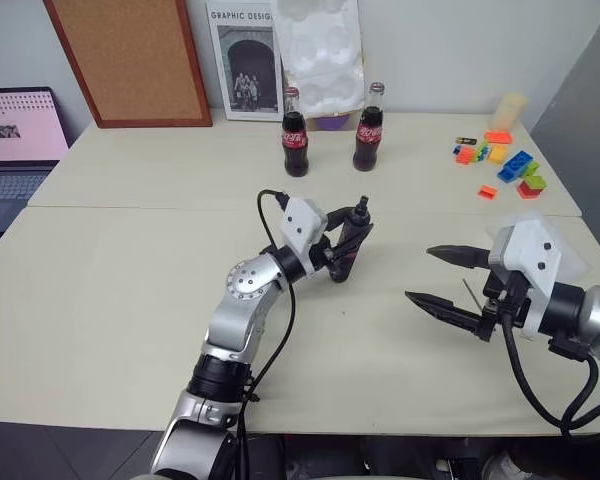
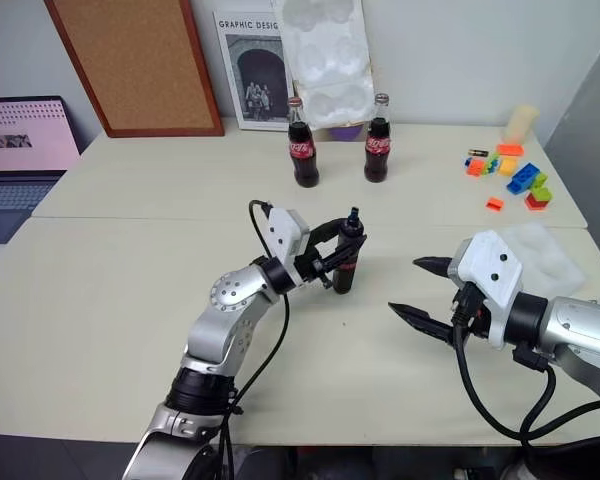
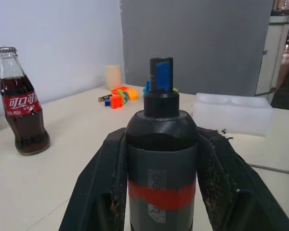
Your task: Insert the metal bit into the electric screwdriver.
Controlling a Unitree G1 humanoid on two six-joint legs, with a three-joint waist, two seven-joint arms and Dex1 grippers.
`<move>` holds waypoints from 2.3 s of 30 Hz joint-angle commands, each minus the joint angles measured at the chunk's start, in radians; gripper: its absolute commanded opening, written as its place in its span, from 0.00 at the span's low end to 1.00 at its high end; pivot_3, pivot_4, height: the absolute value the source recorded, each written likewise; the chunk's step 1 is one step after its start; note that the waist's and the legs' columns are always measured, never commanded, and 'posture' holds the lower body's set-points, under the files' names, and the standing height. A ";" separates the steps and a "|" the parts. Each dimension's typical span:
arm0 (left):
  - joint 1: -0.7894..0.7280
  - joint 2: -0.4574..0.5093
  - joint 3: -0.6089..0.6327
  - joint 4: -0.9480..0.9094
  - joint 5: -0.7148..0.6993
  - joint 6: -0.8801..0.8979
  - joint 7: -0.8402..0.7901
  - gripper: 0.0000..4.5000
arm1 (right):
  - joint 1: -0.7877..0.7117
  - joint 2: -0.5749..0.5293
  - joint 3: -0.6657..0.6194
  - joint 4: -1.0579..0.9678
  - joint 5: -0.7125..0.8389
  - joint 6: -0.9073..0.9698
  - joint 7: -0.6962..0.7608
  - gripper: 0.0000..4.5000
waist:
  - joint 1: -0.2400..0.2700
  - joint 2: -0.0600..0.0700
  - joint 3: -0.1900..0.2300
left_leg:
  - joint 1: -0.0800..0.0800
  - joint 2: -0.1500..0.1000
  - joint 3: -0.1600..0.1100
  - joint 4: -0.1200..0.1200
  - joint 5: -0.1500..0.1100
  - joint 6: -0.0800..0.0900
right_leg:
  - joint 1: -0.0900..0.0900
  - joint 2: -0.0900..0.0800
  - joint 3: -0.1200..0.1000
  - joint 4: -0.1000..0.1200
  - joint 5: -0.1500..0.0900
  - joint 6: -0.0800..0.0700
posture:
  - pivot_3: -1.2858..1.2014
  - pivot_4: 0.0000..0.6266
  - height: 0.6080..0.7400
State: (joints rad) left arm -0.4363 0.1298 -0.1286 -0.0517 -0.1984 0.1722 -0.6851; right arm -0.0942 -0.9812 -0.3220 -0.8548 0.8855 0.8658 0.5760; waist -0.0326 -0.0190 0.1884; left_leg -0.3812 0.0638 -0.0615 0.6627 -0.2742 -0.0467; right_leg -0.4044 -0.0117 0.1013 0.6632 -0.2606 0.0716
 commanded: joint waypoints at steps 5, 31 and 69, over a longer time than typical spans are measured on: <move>0.054 0.043 0.009 -0.064 -0.044 0.075 0.018 0.36 | -0.032 -0.020 -0.003 0.006 -0.006 -0.020 0.027 0.82 | 0.002 0.000 0.000 | 0.000 0.000 0.000 0.000 0.000 0.000 | 0.000 0.000 0.000 0.000 0.000 0.001 | 0.52 0.24 1.00; 0.066 0.009 -0.111 -0.054 0.041 -0.106 0.063 0.36 | -0.013 -0.098 0.228 0.343 -0.325 0.280 -0.129 0.82 | 0.003 0.000 0.000 | -0.001 0.000 0.001 0.000 0.000 0.000 | 0.000 0.000 0.001 -0.003 0.000 0.000 | 0.52 0.24 1.00; 0.031 0.021 -0.096 -0.068 0.012 -0.072 0.050 0.36 | -0.279 0.151 0.120 0.432 -0.270 0.560 -0.054 0.00 | 0.002 0.001 -0.001 | -0.002 0.000 0.002 -0.001 0.000 0.000 | -0.001 -0.001 0.001 -0.004 0.000 0.002 | 0.52 0.24 1.00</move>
State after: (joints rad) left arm -0.3909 0.1530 -0.2301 -0.0978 -0.1534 0.0677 -0.6232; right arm -0.3489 -0.8382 -0.1303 -0.3400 0.5922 1.4500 0.5247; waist -0.0308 -0.0180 0.1875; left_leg -0.3830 0.0636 -0.0600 0.6619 -0.2742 -0.0467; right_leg -0.4050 -0.0122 0.1020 0.6595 -0.2603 0.0732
